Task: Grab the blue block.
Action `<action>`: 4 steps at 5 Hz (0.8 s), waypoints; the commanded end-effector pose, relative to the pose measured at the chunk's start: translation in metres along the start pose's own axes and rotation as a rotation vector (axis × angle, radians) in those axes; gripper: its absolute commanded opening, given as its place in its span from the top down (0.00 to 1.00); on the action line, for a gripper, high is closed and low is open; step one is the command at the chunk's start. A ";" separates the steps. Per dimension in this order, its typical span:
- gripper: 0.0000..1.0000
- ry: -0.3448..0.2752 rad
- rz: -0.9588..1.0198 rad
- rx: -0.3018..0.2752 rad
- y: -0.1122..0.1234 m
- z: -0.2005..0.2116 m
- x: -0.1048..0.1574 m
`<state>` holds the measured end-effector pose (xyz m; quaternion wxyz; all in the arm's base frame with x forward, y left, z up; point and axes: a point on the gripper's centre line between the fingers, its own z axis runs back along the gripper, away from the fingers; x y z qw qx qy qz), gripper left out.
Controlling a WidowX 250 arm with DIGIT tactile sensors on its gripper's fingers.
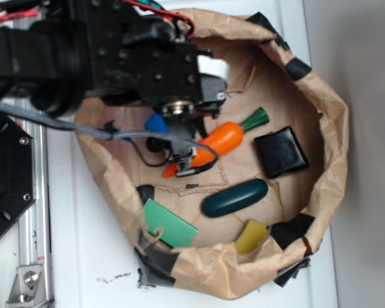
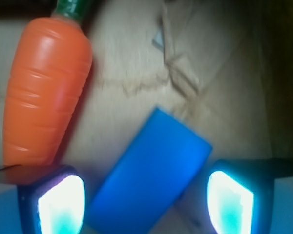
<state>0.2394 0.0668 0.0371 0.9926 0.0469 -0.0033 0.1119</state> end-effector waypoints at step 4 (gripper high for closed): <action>0.00 0.035 0.096 0.026 -0.009 -0.054 -0.008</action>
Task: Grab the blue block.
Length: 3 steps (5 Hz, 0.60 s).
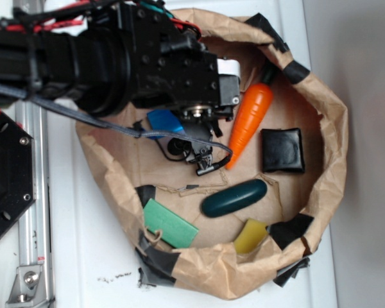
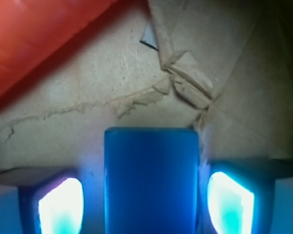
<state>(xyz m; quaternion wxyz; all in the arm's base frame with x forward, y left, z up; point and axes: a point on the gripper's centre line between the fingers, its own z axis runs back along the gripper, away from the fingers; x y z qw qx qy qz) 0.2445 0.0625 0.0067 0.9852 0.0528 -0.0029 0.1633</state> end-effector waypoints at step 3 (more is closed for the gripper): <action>1.00 -0.021 -0.075 -0.035 0.005 0.000 -0.025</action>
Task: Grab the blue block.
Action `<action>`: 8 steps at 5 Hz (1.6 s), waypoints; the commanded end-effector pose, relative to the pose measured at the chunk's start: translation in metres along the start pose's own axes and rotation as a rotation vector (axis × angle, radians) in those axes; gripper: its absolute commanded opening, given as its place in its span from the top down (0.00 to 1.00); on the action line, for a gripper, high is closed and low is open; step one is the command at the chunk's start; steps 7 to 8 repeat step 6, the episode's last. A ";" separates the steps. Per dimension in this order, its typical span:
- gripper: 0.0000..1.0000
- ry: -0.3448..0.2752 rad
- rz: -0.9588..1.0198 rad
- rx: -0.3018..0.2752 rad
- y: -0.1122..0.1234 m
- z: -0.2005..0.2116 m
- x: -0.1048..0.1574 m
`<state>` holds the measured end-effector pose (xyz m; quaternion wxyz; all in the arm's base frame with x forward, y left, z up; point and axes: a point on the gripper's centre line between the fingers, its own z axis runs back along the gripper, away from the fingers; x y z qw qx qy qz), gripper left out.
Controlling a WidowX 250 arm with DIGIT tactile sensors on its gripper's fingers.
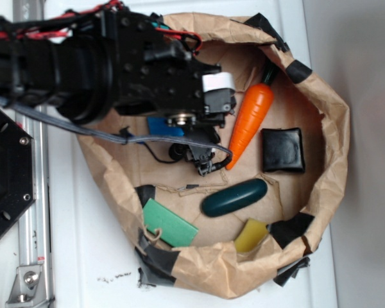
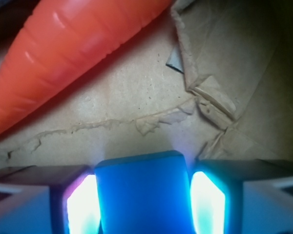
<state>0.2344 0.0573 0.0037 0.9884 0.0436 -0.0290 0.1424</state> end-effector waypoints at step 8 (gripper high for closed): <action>1.00 -0.132 -0.163 -0.060 -0.021 0.154 0.018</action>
